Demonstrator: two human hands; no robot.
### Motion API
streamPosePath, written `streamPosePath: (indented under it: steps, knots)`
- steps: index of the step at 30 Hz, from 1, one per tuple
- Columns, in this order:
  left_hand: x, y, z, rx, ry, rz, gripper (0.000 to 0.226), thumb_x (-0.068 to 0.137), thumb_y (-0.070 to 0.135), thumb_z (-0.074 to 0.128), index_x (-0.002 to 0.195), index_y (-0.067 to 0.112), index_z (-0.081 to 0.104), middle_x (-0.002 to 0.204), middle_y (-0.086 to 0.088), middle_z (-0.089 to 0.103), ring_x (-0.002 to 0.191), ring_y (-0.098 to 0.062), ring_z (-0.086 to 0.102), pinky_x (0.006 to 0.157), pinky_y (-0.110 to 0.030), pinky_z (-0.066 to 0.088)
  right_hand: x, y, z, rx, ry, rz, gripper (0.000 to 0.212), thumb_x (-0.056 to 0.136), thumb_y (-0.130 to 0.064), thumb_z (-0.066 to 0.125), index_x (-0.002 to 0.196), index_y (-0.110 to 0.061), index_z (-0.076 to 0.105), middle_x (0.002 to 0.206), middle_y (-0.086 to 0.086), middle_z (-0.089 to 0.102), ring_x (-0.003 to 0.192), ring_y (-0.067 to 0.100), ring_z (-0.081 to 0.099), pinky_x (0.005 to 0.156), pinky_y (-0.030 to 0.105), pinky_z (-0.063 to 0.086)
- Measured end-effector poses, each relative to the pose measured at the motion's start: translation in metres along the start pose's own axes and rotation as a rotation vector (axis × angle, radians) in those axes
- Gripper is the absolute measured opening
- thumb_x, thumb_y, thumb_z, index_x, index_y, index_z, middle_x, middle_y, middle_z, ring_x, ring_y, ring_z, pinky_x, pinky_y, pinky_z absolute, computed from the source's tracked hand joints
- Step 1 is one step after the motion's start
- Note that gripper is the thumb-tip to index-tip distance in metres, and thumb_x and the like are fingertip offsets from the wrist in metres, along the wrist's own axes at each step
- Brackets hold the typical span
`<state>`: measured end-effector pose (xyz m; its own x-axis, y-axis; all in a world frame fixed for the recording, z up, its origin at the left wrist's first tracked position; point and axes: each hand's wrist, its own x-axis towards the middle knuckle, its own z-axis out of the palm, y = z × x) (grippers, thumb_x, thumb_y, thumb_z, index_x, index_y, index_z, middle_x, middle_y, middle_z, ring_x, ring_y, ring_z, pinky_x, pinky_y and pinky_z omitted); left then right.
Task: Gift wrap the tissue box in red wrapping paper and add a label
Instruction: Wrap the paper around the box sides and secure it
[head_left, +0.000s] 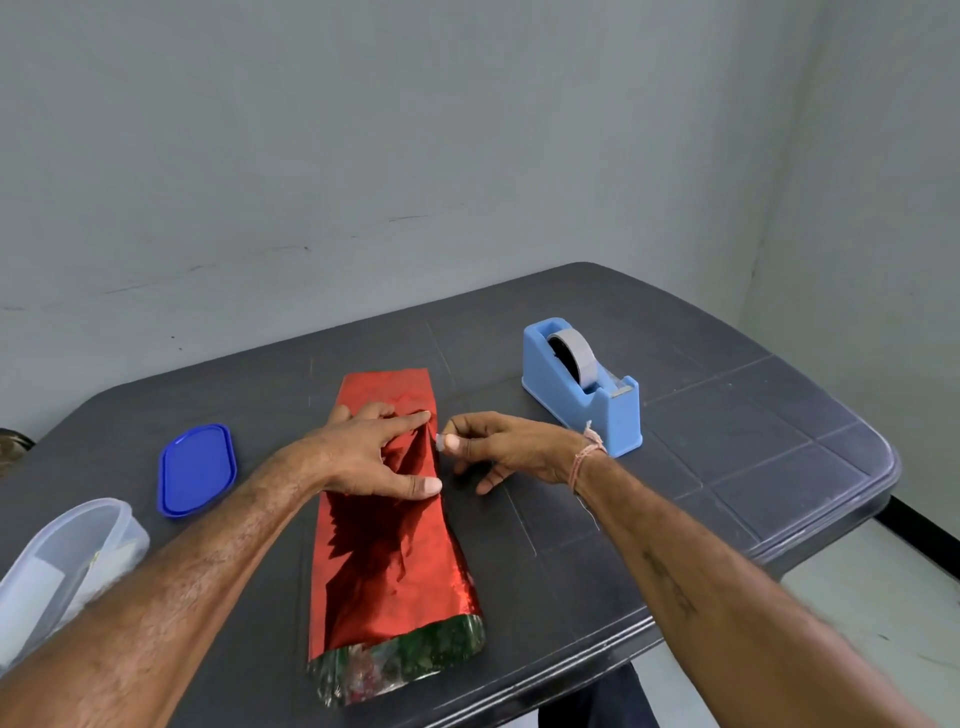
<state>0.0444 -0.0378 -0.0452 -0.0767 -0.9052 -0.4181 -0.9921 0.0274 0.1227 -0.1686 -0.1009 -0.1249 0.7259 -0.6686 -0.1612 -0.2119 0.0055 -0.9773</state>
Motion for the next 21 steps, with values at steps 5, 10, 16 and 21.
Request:
streamPosePath:
  steps: [5, 10, 16, 21]
  knots:
    - [0.002, 0.000, 0.001, 0.021, 0.007, -0.001, 0.154, 0.013, 0.112, 0.033, 0.155, 0.060, 0.010, 0.169, 0.012, 0.006, 0.151, -0.027, 0.010, 0.122, -0.054, 0.026, 0.008, 0.001, 0.005, -0.045, 0.015, -0.003, 0.018, 0.104, -0.036, 0.058, 0.098, -0.020, 0.059, 0.109, 0.004, 0.056, 0.099, 0.013, 0.056, 0.075, 0.030, 0.059]
    - [0.003, -0.003, 0.004, 0.016, 0.018, 0.008, 0.149, 0.017, 0.112, 0.034, 0.155, 0.060, 0.010, 0.170, 0.013, 0.007, 0.151, -0.028, 0.010, 0.122, -0.054, 0.026, 0.014, 0.001, 0.011, -0.093, 0.054, -0.003, 0.021, 0.103, -0.036, 0.059, 0.088, -0.020, 0.059, 0.092, -0.004, 0.058, 0.088, 0.008, 0.057, 0.068, 0.026, 0.059]
    - [0.003, -0.004, 0.006, 0.024, 0.032, 0.008, 0.151, 0.015, 0.113, 0.030, 0.154, 0.061, 0.008, 0.170, 0.013, 0.007, 0.151, -0.028, 0.011, 0.121, -0.056, 0.026, 0.017, 0.002, 0.012, -0.139, 0.086, 0.018, 0.021, 0.103, -0.037, 0.060, 0.089, -0.021, 0.061, 0.089, -0.006, 0.059, 0.085, 0.007, 0.058, 0.066, 0.024, 0.057]
    - [0.004, -0.004, 0.007, 0.018, 0.029, 0.003, 0.140, 0.028, 0.110, 0.038, 0.155, 0.061, 0.008, 0.171, 0.012, 0.002, 0.153, -0.030, 0.006, 0.121, -0.060, 0.024, 0.022, 0.006, 0.012, -0.217, 0.124, 0.015, 0.032, 0.101, -0.041, 0.061, 0.104, -0.010, 0.067, 0.089, -0.005, 0.061, 0.083, 0.007, 0.059, 0.058, 0.021, 0.054]
